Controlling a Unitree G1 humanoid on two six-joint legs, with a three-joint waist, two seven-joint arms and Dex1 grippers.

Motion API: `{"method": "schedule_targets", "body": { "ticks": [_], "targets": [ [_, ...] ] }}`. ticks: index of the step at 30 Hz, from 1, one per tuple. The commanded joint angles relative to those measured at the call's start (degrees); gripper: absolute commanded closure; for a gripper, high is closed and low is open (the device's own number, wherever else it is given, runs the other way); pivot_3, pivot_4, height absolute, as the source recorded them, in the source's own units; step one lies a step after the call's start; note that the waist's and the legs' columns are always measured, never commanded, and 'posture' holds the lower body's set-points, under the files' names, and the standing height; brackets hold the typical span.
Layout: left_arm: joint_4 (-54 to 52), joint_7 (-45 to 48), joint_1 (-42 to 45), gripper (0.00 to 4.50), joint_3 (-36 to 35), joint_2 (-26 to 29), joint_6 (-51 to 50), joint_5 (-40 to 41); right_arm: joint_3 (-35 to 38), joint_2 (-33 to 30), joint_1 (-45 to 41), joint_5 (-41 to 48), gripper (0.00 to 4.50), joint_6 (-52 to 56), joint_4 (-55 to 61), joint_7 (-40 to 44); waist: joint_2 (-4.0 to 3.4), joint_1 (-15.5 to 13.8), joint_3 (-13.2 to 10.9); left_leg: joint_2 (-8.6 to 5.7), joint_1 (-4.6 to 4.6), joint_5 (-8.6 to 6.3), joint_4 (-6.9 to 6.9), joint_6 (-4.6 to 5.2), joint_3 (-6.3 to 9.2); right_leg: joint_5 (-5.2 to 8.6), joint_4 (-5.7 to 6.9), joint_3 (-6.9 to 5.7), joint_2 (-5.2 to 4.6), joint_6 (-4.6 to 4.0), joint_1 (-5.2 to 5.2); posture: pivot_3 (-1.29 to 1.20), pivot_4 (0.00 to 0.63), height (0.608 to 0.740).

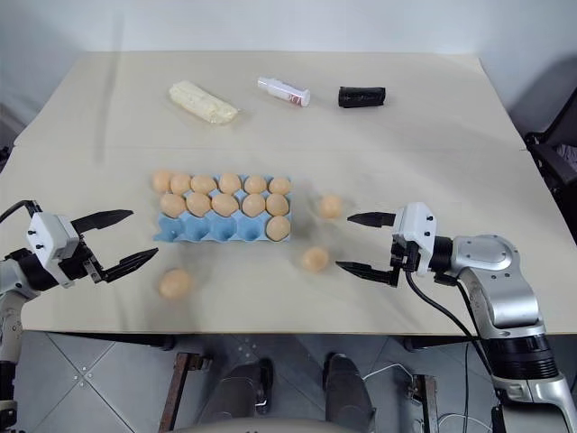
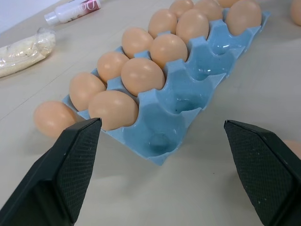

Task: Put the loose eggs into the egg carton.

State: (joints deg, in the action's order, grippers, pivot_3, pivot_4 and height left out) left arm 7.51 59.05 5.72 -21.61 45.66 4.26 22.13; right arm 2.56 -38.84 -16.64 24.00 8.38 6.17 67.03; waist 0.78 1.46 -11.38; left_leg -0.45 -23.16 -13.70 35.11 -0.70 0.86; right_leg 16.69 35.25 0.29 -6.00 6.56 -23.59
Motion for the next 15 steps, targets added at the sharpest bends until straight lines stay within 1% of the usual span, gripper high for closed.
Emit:
{"method": "schedule_targets", "body": {
  "ticks": [1, 6, 11, 15],
  "targets": [
    [-1.49, -1.06, -0.09, 0.06, -0.22, 0.47, 0.53, -0.58, 0.72, 0.75, 0.53, 0.41, 0.00, -0.98, 1.77, -1.61, 0.00, 0.00, 0.00, 0.00, 0.00, 0.00, 0.00, 0.00, 0.00, 0.00, 0.00, 0.00, 0.00, 0.00, 0.00, 0.00, 0.150, 0.740],
    [-5.22, 1.82, -0.20, 0.06, 1.53, -0.15, -3.55, 3.63, 3.49, -1.17, 3.85, 1.20, 0.00, -1.05, 2.78, -1.80, 0.00, -0.06, 0.00, 0.00, 0.00, -0.01, 0.02, 0.01, -0.01, 0.00, 0.02, -0.01, 0.01, 0.01, 0.01, 0.00, 0.150, 0.740],
    [-8.02, 4.67, 0.68, 0.06, 5.38, -1.04, -2.28, 3.35, 6.46, -5.14, 9.92, 0.66, 0.00, -2.96, 2.16, 0.81, 0.00, -1.04, 0.00, -0.01, 0.03, -0.03, 0.07, 0.05, -0.11, -0.02, 0.03, -0.02, 0.03, 0.03, 0.03, 0.00, 0.150, 0.740],
    [-8.97, 7.04, 1.04, 0.06, 8.39, -1.21, -0.97, 2.63, 6.24, -7.35, 12.88, -0.62, 0.00, -5.37, 0.61, 2.85, 0.01, -1.26, 0.00, 0.08, 0.10, -0.03, 0.12, 0.04, -0.25, -0.05, 0.03, -0.06, 0.20, -0.01, 0.06, 0.00, 0.150, 0.740]
  ]
}}
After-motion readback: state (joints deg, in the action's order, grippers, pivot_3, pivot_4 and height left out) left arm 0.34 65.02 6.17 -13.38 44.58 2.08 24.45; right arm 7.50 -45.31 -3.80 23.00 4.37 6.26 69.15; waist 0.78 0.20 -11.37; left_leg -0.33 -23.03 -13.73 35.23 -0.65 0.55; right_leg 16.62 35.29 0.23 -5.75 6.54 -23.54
